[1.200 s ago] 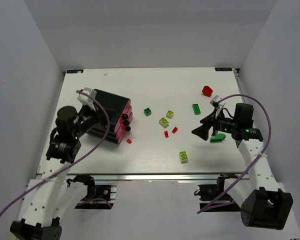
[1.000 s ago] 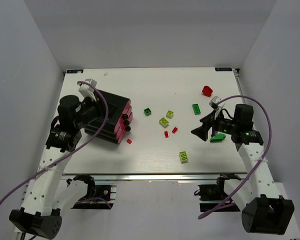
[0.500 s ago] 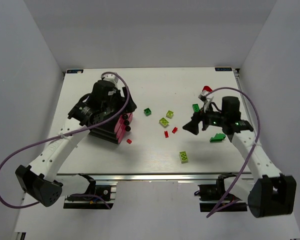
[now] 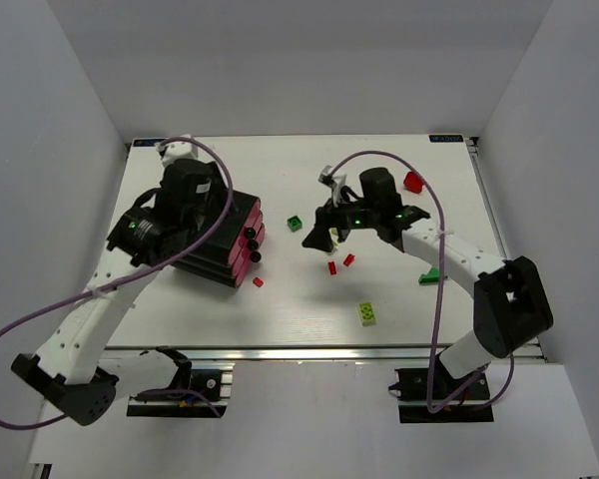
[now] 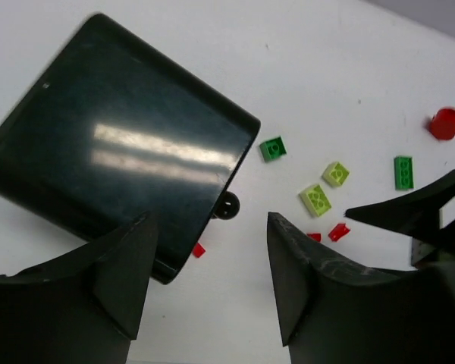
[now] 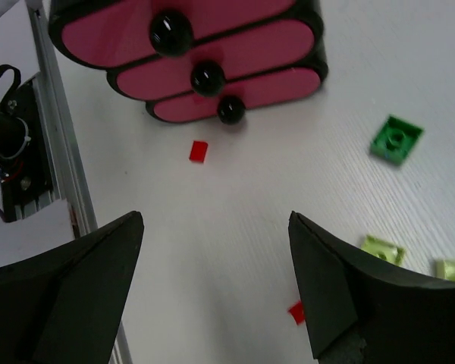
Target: Sort the legos into containers by color
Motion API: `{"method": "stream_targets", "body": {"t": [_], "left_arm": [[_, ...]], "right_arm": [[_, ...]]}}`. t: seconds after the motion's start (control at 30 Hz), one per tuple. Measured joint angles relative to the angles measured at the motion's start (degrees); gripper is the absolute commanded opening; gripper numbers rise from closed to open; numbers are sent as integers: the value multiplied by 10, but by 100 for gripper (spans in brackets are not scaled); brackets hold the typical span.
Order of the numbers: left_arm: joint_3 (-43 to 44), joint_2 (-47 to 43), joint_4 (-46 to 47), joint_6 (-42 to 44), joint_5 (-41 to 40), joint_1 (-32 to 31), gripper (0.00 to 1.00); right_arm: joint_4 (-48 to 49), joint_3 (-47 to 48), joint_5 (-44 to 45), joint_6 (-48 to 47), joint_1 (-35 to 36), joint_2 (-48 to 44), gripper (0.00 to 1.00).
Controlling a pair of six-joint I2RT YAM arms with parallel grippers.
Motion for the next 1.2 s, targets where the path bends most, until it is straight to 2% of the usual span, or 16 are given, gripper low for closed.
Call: {"method": "stream_targets", "body": {"t": [0.07,0.17,0.3,0.33,0.47,0.9,1.13,1.2], "left_arm": [[-1,-32,1,7,-20,0,55],[-26,-89,14,25,-27,5,54],[-86,-163,28,51,-14,6,92],[-100,-180,30,56,-9,6,94],[-125,-235,30,65,5,6,95],[-148,-295,23,60,53,7,94],[-175,-307,17,47,84,7,94],[-176,-311,15,44,89,7,94]], "right_arm": [[20,14,12,-2,34,19,83],[25,84,36,-2,81,75,82],[27,193,59,17,123,161,80],[19,213,67,28,129,178,79],[-10,272,97,63,137,231,77],[-36,289,82,85,147,258,68],[-36,298,78,89,160,281,58],[-36,299,78,90,162,285,53]]}}
